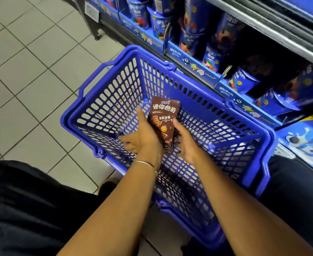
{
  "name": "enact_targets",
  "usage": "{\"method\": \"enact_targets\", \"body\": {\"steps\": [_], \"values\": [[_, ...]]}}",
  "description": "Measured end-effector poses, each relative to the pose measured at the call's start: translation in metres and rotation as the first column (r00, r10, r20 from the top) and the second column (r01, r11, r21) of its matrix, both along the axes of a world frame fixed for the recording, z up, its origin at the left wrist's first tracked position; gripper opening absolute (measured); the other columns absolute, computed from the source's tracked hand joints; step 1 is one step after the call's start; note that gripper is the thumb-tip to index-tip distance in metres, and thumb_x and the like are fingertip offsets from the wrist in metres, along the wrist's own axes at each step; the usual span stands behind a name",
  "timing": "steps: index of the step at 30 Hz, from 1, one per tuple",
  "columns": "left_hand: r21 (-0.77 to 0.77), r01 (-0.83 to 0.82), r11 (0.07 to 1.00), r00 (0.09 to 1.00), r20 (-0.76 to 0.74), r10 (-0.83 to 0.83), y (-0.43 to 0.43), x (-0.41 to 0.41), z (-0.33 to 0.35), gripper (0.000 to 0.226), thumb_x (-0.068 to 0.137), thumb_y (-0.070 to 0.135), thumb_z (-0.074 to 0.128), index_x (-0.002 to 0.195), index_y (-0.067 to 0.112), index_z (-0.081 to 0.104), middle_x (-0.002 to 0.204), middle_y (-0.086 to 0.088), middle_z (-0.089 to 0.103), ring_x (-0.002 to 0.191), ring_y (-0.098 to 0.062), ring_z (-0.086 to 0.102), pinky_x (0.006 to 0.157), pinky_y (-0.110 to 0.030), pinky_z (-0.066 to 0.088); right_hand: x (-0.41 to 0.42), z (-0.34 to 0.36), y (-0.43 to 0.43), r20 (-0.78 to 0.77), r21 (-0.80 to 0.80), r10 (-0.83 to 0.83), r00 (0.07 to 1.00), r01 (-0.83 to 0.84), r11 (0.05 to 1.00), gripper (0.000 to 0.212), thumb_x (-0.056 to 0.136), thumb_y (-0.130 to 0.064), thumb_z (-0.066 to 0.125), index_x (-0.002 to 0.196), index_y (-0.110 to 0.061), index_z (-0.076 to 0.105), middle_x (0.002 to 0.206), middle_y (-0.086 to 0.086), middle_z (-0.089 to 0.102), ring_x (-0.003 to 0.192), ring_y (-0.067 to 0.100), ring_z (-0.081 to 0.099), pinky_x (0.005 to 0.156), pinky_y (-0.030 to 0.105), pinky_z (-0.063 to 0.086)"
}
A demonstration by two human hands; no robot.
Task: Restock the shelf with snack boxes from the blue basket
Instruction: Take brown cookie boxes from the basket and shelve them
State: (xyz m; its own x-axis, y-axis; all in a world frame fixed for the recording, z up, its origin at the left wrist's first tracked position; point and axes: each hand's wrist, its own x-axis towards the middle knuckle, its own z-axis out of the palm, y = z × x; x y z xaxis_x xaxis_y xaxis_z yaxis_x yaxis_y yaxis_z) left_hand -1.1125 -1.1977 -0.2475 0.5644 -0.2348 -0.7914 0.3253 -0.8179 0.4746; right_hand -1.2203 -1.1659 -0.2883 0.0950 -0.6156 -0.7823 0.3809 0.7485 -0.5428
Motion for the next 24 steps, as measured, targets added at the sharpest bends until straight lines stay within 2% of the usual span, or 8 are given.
{"method": "enact_targets", "body": {"steps": [3, 6, 8, 10, 11, 14, 18, 24], "values": [[-0.086, 0.358, 0.93, 0.934, 0.042, -0.356, -0.031, 0.03, 0.005, 0.106, 0.089, 0.089, 0.042, 0.163, 0.013, 0.035, 0.165, -0.019, 0.038, 0.15, -0.041, 0.04, 0.124, -0.056, 0.033, 0.001, -0.006, -0.005, 0.012, -0.019, -0.033, 0.999, 0.034, 0.999, 0.052, 0.079, -0.071, 0.067, 0.115, -0.033, 0.069, 0.111, -0.005, 0.077, 0.088, 0.008, 0.076, 0.076, 0.038, 0.06], [-0.211, 0.504, 0.837, 0.81, -0.22, -0.543, -0.054, 0.049, -0.01, 0.092, 0.1, 0.081, 0.026, 0.158, 0.012, 0.045, 0.155, -0.02, 0.054, 0.137, -0.043, 0.057, 0.111, -0.057, 0.05, 0.002, -0.009, -0.012, 0.029, -0.03, -0.02, 0.999, 0.02, 0.999, 0.053, 0.069, -0.077, 0.072, 0.103, -0.036, 0.073, 0.11, -0.004, 0.077, 0.099, 0.019, 0.075, 0.08, 0.045, 0.061], [-0.217, 0.525, 0.823, 0.753, -0.331, -0.568, -0.058, 0.055, -0.017, 0.092, 0.101, 0.081, 0.019, 0.132, 0.007, 0.065, 0.12, -0.025, 0.076, 0.102, -0.037, 0.078, 0.079, -0.052, 0.064, 0.003, -0.012, -0.015, 0.053, -0.026, -0.009, 0.999, 0.01, 1.0, 0.051, 0.067, -0.077, 0.072, 0.097, -0.037, 0.077, 0.108, -0.003, 0.078, 0.096, 0.02, 0.076, 0.072, 0.041, 0.062], [-0.163, 0.521, 0.838, 0.734, -0.414, -0.538, -0.062, 0.056, -0.025, 0.089, 0.098, 0.084, 0.019, 0.103, 0.008, 0.067, 0.074, -0.018, 0.079, 0.059, -0.033, 0.078, 0.044, -0.046, 0.059, 0.003, -0.014, -0.017, 0.092, -0.009, -0.017, 0.996, 0.018, 1.0, 0.05, 0.074, -0.075, 0.069, 0.099, -0.033, 0.074, 0.103, -0.002, 0.079, 0.091, 0.02, 0.077, 0.061, 0.036, 0.062], [-0.146, 0.525, 0.838, 0.723, -0.442, -0.53, -0.064, 0.055, -0.031, 0.09, 0.097, 0.086, 0.021, 0.104, 0.008, 0.066, 0.075, -0.017, 0.079, 0.061, -0.034, 0.078, 0.045, -0.047, 0.06, 0.003, -0.014, -0.017, 0.112, -0.005, -0.026, 0.993, 0.026, 1.0, 0.047, 0.077, -0.073, 0.067, 0.098, -0.032, 0.074, 0.1, -0.001, 0.079, 0.088, 0.02, 0.077, 0.058, 0.036, 0.061], [-0.137, 0.509, 0.85, 0.661, -0.569, -0.488, -0.063, 0.046, -0.051, 0.101, 0.091, 0.091, 0.026, 0.126, 0.007, 0.071, 0.115, -0.023, 0.078, 0.102, -0.042, 0.077, 0.091, -0.057, 0.06, 0.001, -0.018, -0.016, 0.161, -0.008, -0.035, 0.986, 0.036, 0.999, 0.049, 0.085, -0.071, 0.061, 0.105, -0.028, 0.071, 0.099, 0.0, 0.079, 0.087, 0.02, 0.077, 0.056, 0.036, 0.061], [-0.195, 0.502, 0.843, 0.552, -0.677, -0.486, -0.06, 0.041, -0.06, 0.079, 0.092, 0.081, 0.048, 0.099, 0.01, 0.082, 0.104, -0.016, 0.078, 0.089, -0.034, 0.077, 0.092, -0.05, 0.061, 0.001, -0.022, -0.018, 0.186, 0.001, -0.033, 0.982, 0.034, 0.999, 0.065, 0.082, -0.073, 0.058, 0.12, -0.021, 0.067, 0.112, 0.005, 0.077, 0.098, 0.023, 0.075, 0.065, 0.036, 0.062], [-0.194, 0.451, 0.871, 0.523, -0.733, -0.434, -0.059, 0.039, -0.057, 0.072, 0.094, 0.077, 0.053, 0.111, 0.011, 0.073, 0.107, -0.015, 0.074, 0.096, -0.031, 0.069, 0.113, -0.046, 0.047, 0.008, -0.016, -0.022, 0.123, 0.002, -0.065, 0.99, 0.066, 0.998, 0.083, 0.073, -0.078, 0.061, 0.131, -0.019, 0.063, 0.122, 0.007, 0.073, 0.111, 0.027, 0.071, 0.098, 0.048, 0.055]]}}
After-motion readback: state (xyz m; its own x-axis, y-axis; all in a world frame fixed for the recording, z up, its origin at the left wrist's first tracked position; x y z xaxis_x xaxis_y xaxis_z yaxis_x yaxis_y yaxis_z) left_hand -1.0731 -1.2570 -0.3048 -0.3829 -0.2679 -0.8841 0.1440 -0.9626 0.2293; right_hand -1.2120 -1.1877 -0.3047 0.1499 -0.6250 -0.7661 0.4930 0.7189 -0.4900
